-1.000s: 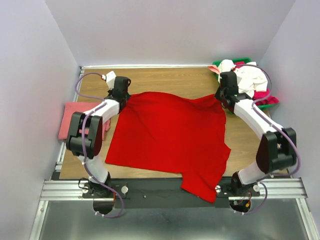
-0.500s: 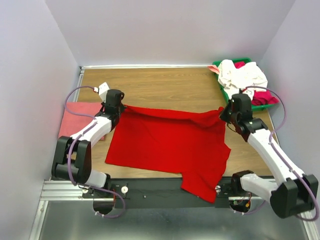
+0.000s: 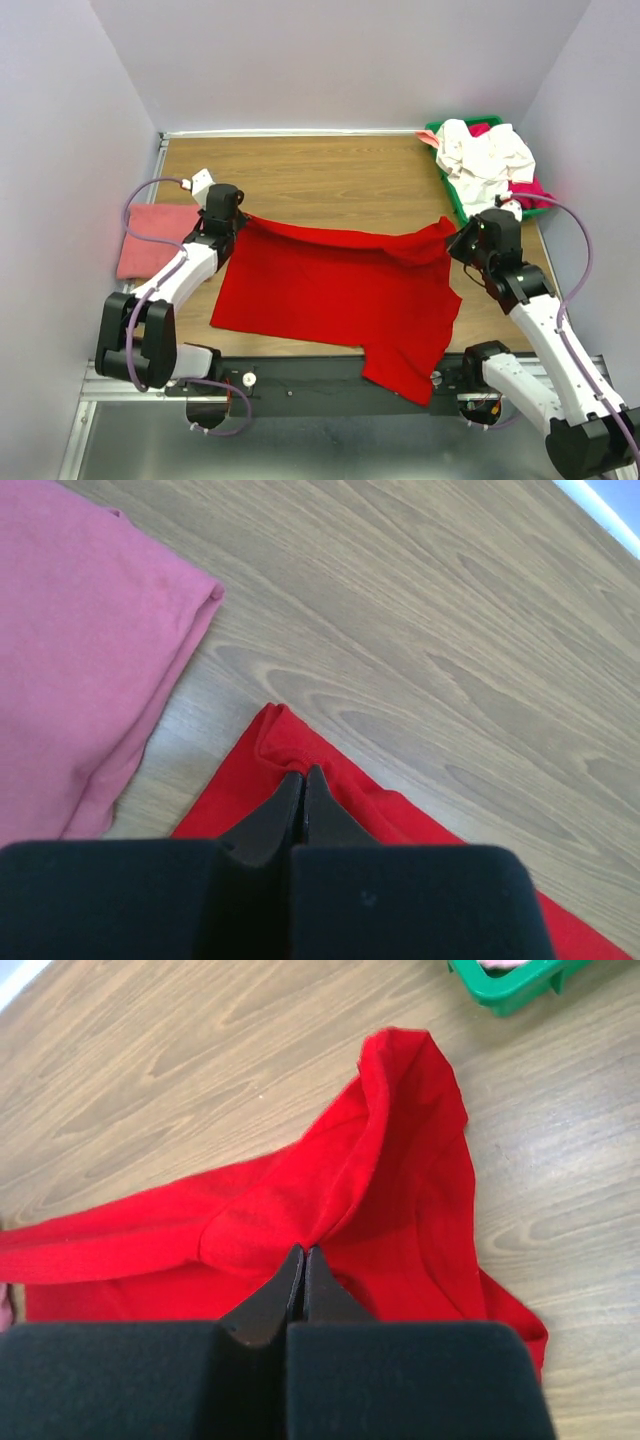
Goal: Fold and stack the t-shirts
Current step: Fold the tshirt
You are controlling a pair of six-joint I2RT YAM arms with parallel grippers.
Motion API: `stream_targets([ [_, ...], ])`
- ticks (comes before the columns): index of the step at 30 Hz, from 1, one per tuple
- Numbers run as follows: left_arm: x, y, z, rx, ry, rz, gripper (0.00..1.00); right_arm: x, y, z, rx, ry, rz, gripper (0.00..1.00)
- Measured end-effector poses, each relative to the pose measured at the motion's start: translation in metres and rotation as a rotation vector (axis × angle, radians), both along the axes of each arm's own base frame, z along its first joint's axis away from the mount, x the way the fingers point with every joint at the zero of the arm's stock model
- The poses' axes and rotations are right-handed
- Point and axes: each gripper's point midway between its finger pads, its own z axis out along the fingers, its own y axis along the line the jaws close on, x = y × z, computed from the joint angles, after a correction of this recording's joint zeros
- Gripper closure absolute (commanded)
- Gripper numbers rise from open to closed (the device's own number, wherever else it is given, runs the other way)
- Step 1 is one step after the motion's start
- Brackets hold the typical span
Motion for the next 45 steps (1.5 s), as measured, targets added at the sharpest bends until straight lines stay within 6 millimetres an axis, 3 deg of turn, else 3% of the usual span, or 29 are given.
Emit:
stream_targets([
  [3,-0.007,0.001,0.019,-0.008,-0.033,0.000,1.00,0.000,0.000,0.016,0.006,-0.028,0.000,0.99],
  [5,-0.014,0.003,0.045,-0.022,-0.089,0.002,1.00,0.002,0.000,0.046,0.019,-0.096,0.001,1.00],
  [8,-0.032,0.007,0.106,-0.059,-0.227,0.009,1.00,-0.001,-0.001,0.100,0.043,-0.232,0.005,1.00],
  [11,-0.058,0.014,0.181,-0.109,-0.406,0.023,1.00,-0.018,-0.004,0.164,0.075,-0.400,0.012,1.00],
  [13,-0.083,0.020,0.226,-0.148,-0.517,0.033,1.00,-0.035,-0.006,0.201,0.096,-0.494,0.024,1.00],
  [17,-0.132,0.031,0.281,-0.206,-0.649,0.040,1.00,-0.081,-0.010,0.274,0.135,-0.687,0.061,1.00],
  [19,-0.169,0.037,0.317,-0.235,-0.736,0.034,1.00,-0.107,-0.012,0.310,0.150,-0.778,0.089,0.99],
  [20,-0.177,0.038,0.326,-0.242,-0.758,0.030,1.00,-0.114,-0.011,0.321,0.154,-0.806,0.105,1.00],
  [22,-0.214,0.044,0.365,-0.266,-0.856,0.014,1.00,-0.141,-0.010,0.356,0.169,-0.895,0.145,0.99],
  [26,-0.290,0.060,0.442,-0.303,-1.073,-0.003,1.00,-0.184,0.002,0.407,0.185,-1.023,0.276,1.00],
  [28,-0.319,0.066,0.464,-0.306,-1.140,-0.007,1.00,-0.201,0.006,0.427,0.188,-1.074,0.322,1.00],
  [32,-0.357,0.075,0.488,-0.295,-1.219,-0.010,1.00,-0.220,0.010,0.452,0.189,-1.134,0.369,0.99],
  [36,-0.356,0.075,0.492,-0.280,-1.210,-0.009,1.00,-0.221,0.012,0.459,0.189,-1.143,0.386,0.99],
  [39,-0.324,0.071,0.479,-0.260,-1.135,0.010,1.00,-0.205,0.015,0.454,0.187,-1.105,0.384,1.00],
  [41,-0.292,0.069,0.463,-0.239,-1.059,0.034,1.00,-0.182,0.018,0.444,0.177,-1.057,0.371,0.99],
  [45,-0.200,0.057,0.398,-0.180,-0.822,0.085,1.00,-0.115,0.026,0.397,0.154,-0.884,0.326,0.99],
])
